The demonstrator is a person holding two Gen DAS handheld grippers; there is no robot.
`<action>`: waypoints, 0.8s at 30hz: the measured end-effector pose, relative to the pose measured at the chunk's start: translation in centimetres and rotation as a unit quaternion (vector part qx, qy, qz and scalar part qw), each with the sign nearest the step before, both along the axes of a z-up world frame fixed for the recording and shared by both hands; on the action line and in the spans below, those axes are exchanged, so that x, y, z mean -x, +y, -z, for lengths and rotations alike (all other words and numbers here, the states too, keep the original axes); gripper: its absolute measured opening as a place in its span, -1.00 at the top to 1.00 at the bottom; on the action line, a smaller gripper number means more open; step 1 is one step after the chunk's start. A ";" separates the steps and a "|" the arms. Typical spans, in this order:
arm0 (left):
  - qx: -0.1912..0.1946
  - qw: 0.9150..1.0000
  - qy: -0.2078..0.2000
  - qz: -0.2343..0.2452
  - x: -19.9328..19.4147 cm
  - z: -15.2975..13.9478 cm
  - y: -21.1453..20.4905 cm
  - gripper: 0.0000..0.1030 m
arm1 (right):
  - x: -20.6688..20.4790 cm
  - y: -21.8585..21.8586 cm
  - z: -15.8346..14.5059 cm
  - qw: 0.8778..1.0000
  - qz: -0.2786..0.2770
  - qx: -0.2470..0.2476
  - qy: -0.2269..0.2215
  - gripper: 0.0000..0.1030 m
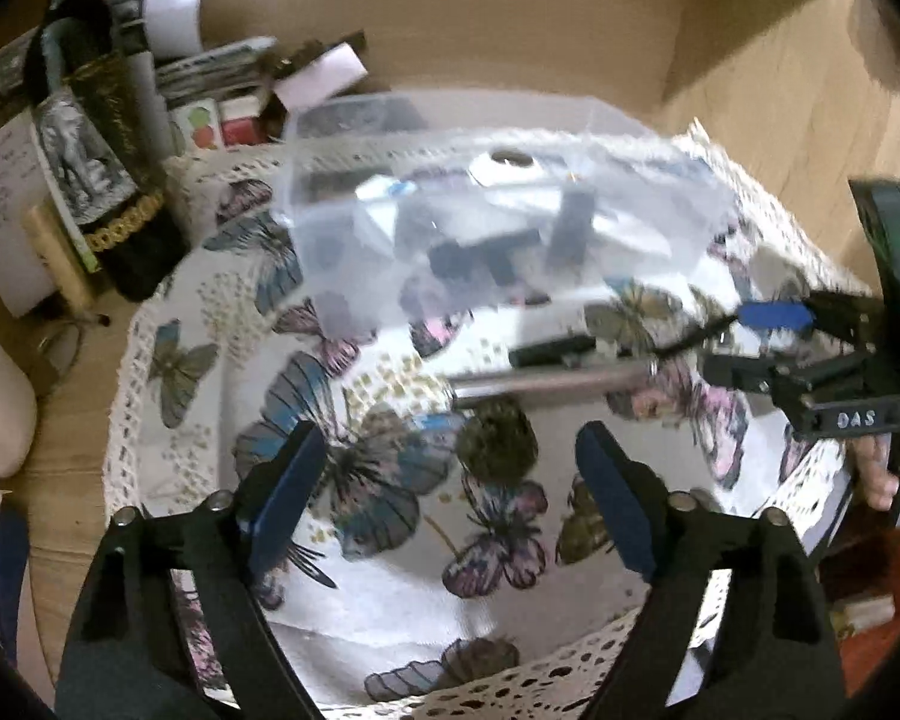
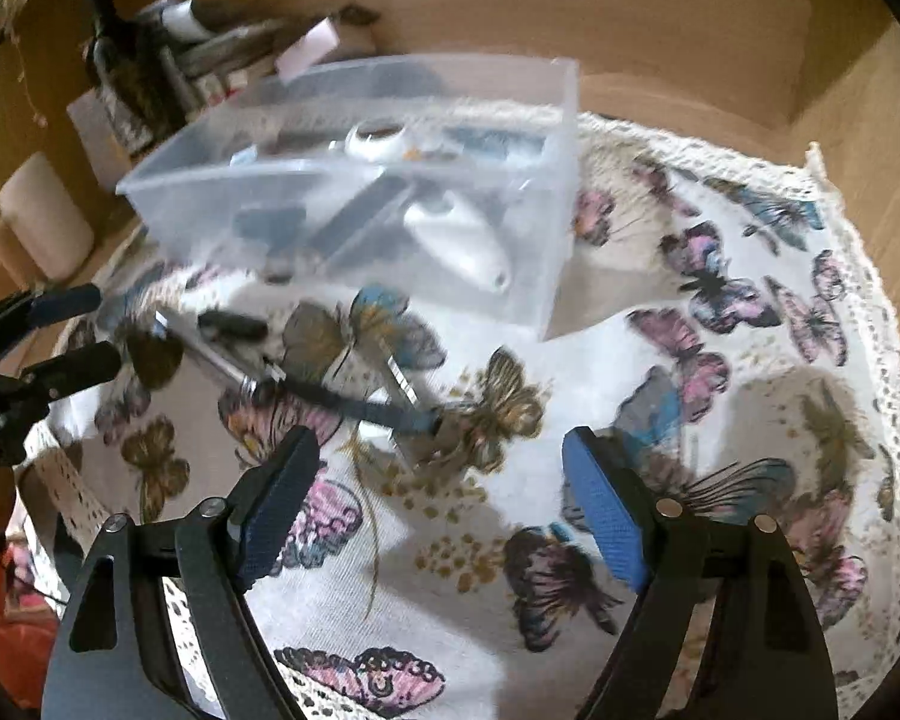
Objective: Organize rigid objects
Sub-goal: 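Grasp the metal mesh ball with the left tool while the right tool grasps the keys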
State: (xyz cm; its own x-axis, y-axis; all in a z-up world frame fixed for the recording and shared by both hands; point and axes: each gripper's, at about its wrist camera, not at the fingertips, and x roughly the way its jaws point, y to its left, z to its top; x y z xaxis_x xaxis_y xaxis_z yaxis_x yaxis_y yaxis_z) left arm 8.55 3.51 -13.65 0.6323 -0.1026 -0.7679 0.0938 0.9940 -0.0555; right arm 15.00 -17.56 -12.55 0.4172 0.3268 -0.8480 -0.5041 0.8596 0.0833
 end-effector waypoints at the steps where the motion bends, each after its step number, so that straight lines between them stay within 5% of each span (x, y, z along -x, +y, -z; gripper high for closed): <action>1: -0.002 1.000 0.006 0.005 -0.1 0.3 -0.2 -0.49 | 0.0 0.4 0.1 1.000 -0.002 0.011 -0.008 -0.45; 6: 0.001 1.000 0.028 0.012 -0.8 1.3 -0.7 -0.23 | -0.3 1.4 0.2 0.999 -0.016 0.021 -0.026 -0.18; 8: -0.001 1.000 0.026 0.013 -1.0 1.3 -0.9 -0.14 | -0.2 1.6 0.1 0.999 -0.022 0.023 -0.035 0.17; 11: -0.002 1.000 0.019 0.023 -1.2 1.3 -1.2 0.30 | 0.1 1.8 0.0 0.998 -0.027 0.025 -0.043 0.55; 24: 0.021 1.000 -0.013 -0.003 0.5 -0.4 0.7 0.35 | 0.5 -1.8 -1.6 0.997 0.038 0.002 -0.063 0.56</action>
